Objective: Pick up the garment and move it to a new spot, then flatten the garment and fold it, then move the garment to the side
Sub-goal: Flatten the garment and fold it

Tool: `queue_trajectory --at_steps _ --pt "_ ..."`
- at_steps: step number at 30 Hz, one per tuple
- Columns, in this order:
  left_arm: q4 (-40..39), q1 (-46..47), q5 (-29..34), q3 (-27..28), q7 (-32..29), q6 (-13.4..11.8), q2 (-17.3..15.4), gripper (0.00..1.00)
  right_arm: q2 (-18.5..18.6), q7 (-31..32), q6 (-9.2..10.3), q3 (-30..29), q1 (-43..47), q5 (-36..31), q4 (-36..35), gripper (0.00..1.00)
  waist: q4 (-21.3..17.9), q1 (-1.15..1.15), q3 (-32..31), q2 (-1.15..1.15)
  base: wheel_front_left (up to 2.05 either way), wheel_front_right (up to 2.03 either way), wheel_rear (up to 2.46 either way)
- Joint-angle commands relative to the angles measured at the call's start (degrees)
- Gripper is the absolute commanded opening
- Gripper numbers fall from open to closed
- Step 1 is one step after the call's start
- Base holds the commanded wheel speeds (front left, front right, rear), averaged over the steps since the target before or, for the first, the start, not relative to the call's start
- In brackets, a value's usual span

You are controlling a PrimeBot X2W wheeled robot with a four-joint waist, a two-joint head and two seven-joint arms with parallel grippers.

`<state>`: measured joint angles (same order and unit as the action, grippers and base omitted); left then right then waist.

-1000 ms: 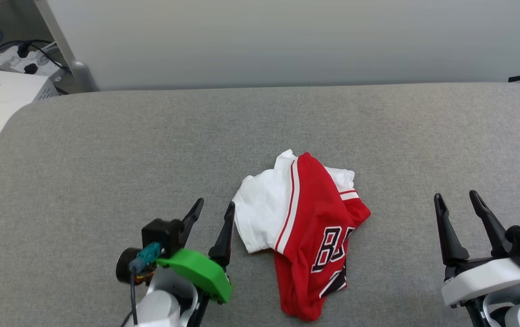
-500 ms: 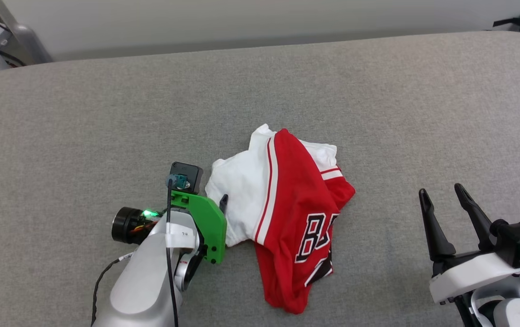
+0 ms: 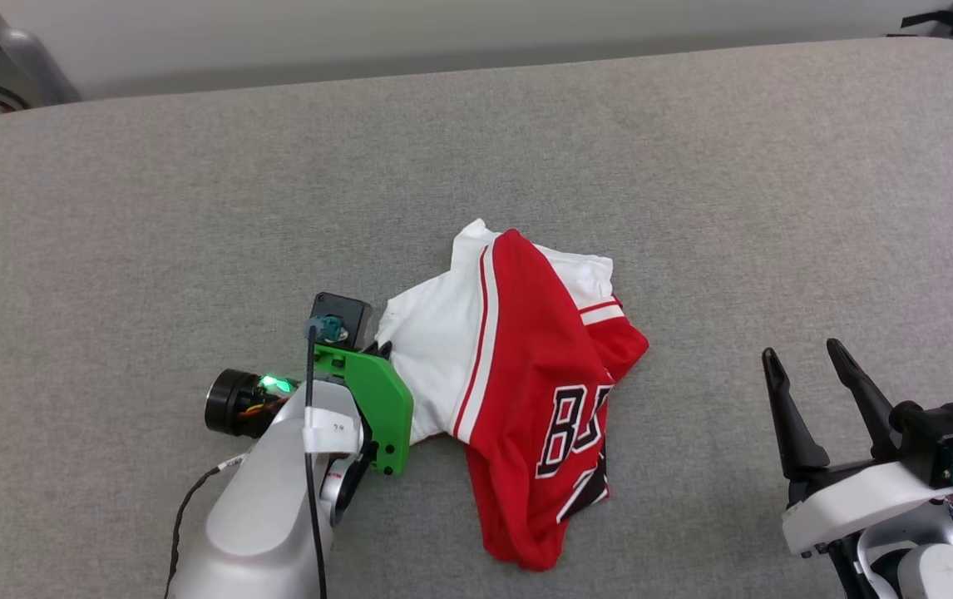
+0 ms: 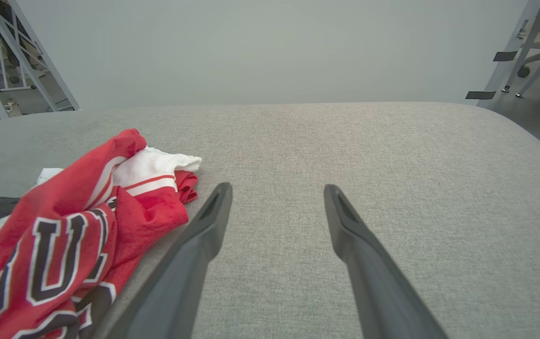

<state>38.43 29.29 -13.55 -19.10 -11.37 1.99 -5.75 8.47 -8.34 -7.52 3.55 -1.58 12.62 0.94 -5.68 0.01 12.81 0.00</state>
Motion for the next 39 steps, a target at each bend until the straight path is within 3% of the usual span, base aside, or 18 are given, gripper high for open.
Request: queue_trajectory --at_steps 1,11,17,24,25,26,33,39 --pt "0.8 -1.3 -0.5 0.6 1.5 -0.8 -0.5 0.0 0.2 -0.2 0.03 -0.1 -0.6 -0.3 0.3 1.0 1.5 -0.01 -1.6 0.0 0.0 0.0 0.0" --pt "-4.3 -4.7 -3.9 7.5 11.8 -4.6 -4.9 0.0 0.3 1.3 0.03 -0.8 1.7 -0.6 1.3 1.0 6.3 -0.01 -7.0 0.0 0.0 0.0 0.0" --pt "-5.1 -11.0 -6.7 11.2 9.9 -5.9 -8.5 0.0 -0.3 3.1 0.03 -2.0 3.0 -1.1 1.9 1.0 8.0 -0.01 -8.1 0.0 0.0 0.0 0.0" --pt "-4.4 -17.4 -9.3 11.2 5.9 -5.5 -7.8 0.0 -0.8 4.4 0.03 -2.8 3.4 -1.4 3.1 1.0 8.8 -0.01 -8.8 0.0 0.0 0.0 0.0" --pt "-4.7 -18.0 -9.5 11.0 5.6 -5.5 -7.4 0.4 -0.9 4.5 0.03 -2.9 3.5 -1.4 3.2 1.0 8.9 -0.01 -8.9 0.0 0.0 0.0 0.0" --pt "-5.2 -18.4 -9.4 10.7 5.7 -5.6 -7.2 1.0 -1.0 4.5 0.03 -3.0 3.6 -1.4 3.3 1.0 9.1 -0.01 -9.0 0.0 0.0 0.0 0.0" --pt "-11.1 -18.1 -8.1 9.5 12.7 -4.8 -6.4 1.0 -1.0 4.3 0.03 -3.3 3.5 -1.2 3.2 1.0 10.6 -0.01 -9.6 0.0 0.0 0.0 0.0" --pt "-17.1 -18.0 -6.6 6.3 19.5 -1.0 -5.8 1.0 1.3 5.8 0.03 -1.8 2.5 -1.1 1.2 1.0 13.2 -0.01 -8.5 0.0 0.0 0.0 0.0"
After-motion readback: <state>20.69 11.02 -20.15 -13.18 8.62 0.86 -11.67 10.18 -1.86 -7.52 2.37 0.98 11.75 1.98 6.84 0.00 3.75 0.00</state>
